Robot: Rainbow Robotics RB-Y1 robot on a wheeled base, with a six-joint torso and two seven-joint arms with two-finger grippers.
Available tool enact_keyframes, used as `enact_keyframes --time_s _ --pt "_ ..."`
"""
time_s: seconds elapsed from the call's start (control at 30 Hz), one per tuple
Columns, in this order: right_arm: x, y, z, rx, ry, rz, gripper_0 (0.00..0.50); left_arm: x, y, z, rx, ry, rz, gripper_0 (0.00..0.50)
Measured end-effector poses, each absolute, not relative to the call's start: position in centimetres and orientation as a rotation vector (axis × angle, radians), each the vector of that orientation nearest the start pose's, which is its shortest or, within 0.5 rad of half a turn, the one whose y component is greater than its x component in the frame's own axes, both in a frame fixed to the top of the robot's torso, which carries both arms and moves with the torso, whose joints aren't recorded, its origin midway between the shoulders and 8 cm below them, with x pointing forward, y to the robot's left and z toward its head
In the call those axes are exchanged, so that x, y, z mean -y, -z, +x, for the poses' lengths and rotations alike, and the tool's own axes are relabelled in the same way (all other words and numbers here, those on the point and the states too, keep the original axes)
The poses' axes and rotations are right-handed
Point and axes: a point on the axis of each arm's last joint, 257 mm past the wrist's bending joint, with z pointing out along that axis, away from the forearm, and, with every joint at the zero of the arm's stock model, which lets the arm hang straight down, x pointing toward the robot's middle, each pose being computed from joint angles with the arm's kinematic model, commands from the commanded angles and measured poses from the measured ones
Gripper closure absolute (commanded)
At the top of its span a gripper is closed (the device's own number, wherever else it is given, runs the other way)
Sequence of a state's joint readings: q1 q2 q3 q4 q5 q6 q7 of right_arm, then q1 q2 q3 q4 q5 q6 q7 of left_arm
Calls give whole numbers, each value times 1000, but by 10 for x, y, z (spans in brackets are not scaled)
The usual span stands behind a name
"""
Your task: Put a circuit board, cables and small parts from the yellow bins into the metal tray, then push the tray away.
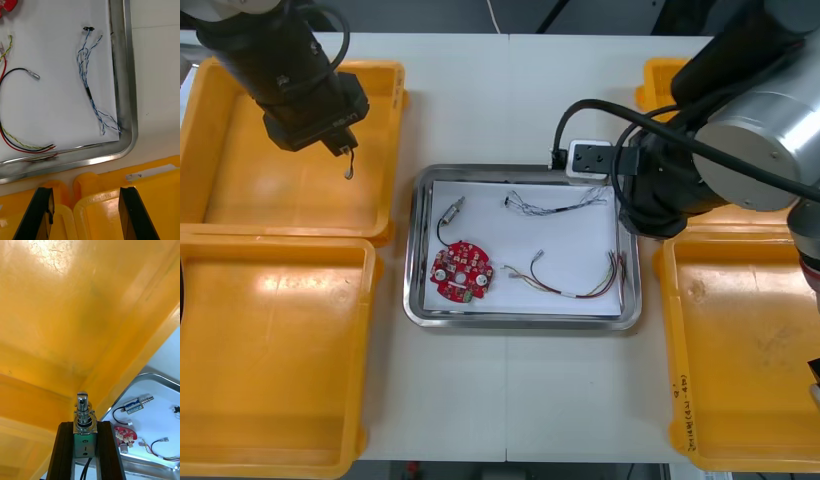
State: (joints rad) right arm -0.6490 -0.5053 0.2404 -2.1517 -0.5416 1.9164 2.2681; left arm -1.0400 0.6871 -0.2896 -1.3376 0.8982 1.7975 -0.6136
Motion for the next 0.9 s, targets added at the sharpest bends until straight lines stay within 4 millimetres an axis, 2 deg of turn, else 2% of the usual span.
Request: enact_keyframes --time_s 0.17,0.43,0.67,0.9 --pt "174 108 448 -1928 443 -1593 0 -219 98 529 -2739 229 -617 498" --pt "238 107 433 -2054 434 -1386 0 -200 79 518 -2713 213 -479 500" --pt "288 113 413 -2260 267 -982 0 -178 64 510 -2679 226 -351 498" --pt "345 122 391 -2357 252 -759 0 -145 79 504 -2673 182 -219 498"
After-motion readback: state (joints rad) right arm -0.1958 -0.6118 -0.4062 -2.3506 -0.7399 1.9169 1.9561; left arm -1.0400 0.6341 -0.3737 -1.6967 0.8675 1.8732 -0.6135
